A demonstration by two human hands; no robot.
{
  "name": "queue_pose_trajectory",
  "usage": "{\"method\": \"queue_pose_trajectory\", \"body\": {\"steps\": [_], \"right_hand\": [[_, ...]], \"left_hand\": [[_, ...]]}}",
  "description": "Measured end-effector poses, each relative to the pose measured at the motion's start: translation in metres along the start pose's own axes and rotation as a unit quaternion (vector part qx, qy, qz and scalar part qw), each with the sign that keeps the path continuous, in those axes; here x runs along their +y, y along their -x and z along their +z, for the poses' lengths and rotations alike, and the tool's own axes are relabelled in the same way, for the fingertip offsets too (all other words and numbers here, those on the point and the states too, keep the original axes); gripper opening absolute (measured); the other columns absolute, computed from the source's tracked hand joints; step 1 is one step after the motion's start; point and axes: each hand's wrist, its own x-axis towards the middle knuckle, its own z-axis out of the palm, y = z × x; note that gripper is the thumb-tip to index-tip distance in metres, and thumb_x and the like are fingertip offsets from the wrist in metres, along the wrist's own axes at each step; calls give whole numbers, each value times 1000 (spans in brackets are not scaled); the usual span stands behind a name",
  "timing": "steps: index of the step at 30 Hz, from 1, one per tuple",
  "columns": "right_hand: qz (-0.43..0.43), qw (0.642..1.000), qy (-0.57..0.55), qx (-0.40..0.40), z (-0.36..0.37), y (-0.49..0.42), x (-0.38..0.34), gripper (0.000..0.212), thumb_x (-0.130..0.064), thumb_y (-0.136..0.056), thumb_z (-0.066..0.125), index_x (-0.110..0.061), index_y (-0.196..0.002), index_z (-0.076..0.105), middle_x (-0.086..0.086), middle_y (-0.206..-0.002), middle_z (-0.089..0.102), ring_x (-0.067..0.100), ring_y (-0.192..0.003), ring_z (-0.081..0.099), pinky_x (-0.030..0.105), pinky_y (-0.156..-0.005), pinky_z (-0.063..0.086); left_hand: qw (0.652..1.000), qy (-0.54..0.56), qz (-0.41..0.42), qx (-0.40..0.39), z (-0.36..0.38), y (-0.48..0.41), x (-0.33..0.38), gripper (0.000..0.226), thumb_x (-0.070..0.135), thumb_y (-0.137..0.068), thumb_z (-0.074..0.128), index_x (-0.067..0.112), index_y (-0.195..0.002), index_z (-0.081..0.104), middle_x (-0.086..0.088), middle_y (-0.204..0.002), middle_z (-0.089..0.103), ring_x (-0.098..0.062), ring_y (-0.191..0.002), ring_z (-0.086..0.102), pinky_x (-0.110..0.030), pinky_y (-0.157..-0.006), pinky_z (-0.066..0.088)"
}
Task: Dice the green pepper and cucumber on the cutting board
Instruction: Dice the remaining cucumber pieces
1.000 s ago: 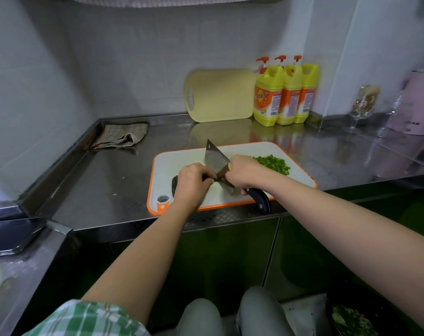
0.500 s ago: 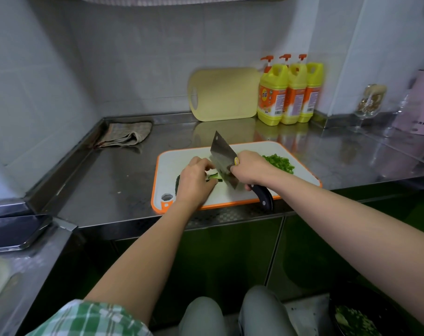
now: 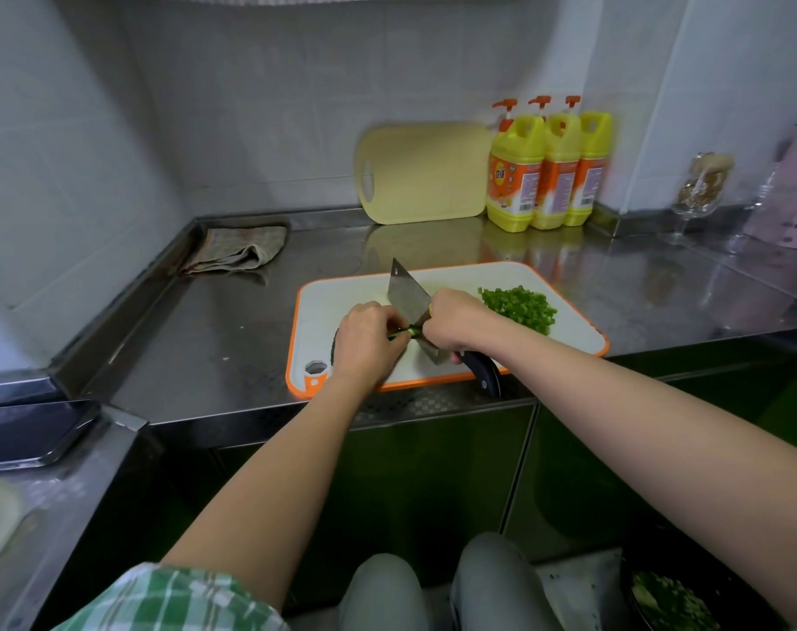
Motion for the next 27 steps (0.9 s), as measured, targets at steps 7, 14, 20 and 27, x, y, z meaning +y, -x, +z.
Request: {"method": "queue_pose_trajectory", "body": {"steps": [7,14,20,27], "right_hand": [[-12,998,-39,46,-9,-2,12,20,-5,-93,42,-6,-74,48,11,-55,55,20,-40,56,22,-41,41],[-28,1000,-5,2,-13,7,6,22,1,-90,39,-5,-70,44,13,-51,52,20,-39,53,22,-40,42],[-21,1000,15,-15,-9,0,3,19,3,-89,41,-4,-73,46,11,-47,53,20,-40,54,22,-42,42],[-11,998,-24,60,2,-11,12,17,-7,-94,46,-7,-79,50,11,-66,58,21,-41,58,25,-43,46]], "left_hand": [[999,43,-1,-10,0,2,0,12,18,-82,69,21,-91,75,2,-89,71,-18,-87,61,-29,-75,49],[998,61,-3,1,-3,2,2,9,14,-82,69,19,-87,76,3,-87,73,-15,-80,63,-26,-75,48],[998,63,-8,-7,-2,2,1,10,14,-82,68,19,-86,76,3,-86,73,-14,-78,61,-24,-73,46],[1000,17,-16,12,3,0,-1,13,23,-81,69,17,-92,68,-2,-83,68,-22,-90,54,-31,-69,42]]}}
